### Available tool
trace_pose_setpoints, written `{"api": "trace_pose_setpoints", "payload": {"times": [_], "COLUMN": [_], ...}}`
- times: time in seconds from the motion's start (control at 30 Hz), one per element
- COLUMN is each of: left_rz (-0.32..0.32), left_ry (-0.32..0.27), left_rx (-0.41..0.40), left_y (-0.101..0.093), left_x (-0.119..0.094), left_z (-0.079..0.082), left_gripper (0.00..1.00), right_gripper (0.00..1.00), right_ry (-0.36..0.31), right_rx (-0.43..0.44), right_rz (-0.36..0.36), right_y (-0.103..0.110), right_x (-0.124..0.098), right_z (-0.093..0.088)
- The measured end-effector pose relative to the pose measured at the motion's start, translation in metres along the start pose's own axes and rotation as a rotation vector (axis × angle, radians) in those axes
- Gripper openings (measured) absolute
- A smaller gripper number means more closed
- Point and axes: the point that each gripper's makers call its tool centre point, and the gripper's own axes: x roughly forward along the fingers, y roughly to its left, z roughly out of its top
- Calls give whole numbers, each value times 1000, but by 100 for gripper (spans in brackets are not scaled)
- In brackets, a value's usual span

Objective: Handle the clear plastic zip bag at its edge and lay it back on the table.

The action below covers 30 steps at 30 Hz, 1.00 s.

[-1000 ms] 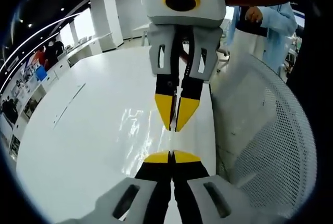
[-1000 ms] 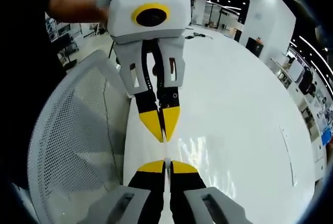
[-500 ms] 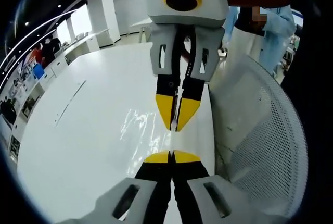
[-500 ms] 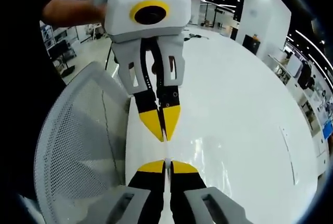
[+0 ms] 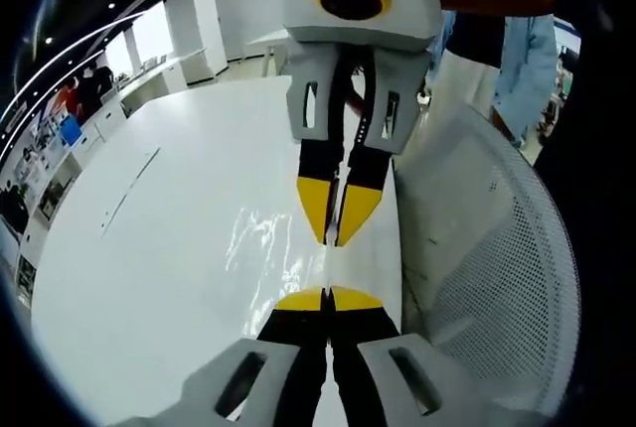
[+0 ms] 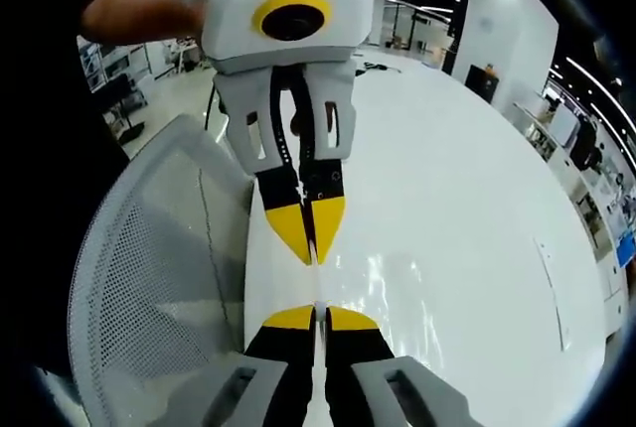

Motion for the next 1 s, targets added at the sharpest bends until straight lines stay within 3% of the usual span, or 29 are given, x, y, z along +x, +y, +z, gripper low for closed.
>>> {"api": "trace_pose_setpoints", "payload": {"times": [0.3, 1.0], "left_rz": [-1, -8], "left_ry": [4, 6], "left_rx": [-8, -32], "left_y": [-1, 2], "left_x": [-1, -1], "left_z": [0, -5], "left_gripper": [0, 0], "right_gripper": [0, 0], "right_ry": [20, 24], "right_rx": [2, 16], "right_rz": [-6, -2], "right_y": [-4, -4], "right_x": [-3, -5], "right_z": [-11, -15]}}
